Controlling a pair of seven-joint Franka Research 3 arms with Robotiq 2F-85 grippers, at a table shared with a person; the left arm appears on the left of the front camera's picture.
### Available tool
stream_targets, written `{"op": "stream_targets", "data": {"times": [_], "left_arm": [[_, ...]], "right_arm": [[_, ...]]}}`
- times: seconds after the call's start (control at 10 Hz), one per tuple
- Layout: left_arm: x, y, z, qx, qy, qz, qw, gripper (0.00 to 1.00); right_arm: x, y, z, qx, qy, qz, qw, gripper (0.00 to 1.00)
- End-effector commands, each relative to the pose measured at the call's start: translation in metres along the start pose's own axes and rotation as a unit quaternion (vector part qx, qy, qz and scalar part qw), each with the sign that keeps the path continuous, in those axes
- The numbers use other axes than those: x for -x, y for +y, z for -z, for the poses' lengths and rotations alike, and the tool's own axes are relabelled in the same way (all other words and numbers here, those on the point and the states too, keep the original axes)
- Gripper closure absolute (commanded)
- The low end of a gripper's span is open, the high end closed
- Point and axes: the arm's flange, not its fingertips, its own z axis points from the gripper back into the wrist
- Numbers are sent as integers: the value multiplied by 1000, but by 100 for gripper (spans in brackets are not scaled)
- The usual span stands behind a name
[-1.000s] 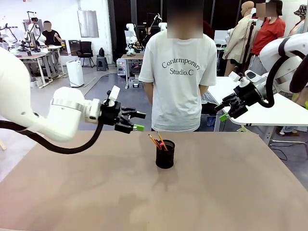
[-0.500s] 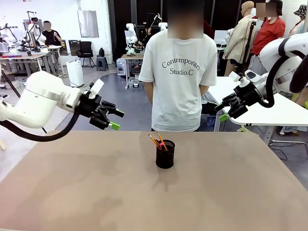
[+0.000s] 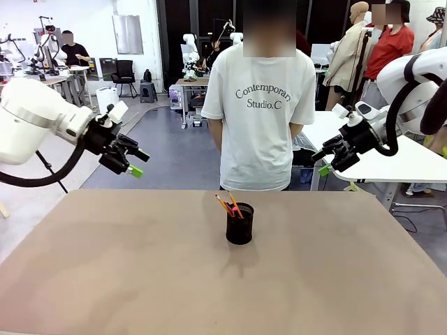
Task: Place the pens into the pen holder.
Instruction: Pick up a writing instrument from the table and place it into the Pen holder.
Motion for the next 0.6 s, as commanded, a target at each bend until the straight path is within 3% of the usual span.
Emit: {"op": "stream_targets", "data": {"times": [0.0, 0.3, 0.5], "left_arm": [[-5, 2, -11, -3, 19, -7, 1000, 0], [-4, 3, -20, -32, 2, 7, 999, 0], [-2, 4, -17, -17, 15, 1, 1000, 0]], "right_arm": [[-3, -1, 0, 5, -3, -2, 1000, 0], [-3, -1, 0, 5, -3, -2, 1000, 0], [-3, -1, 0, 5, -3, -2, 1000, 0]]}}
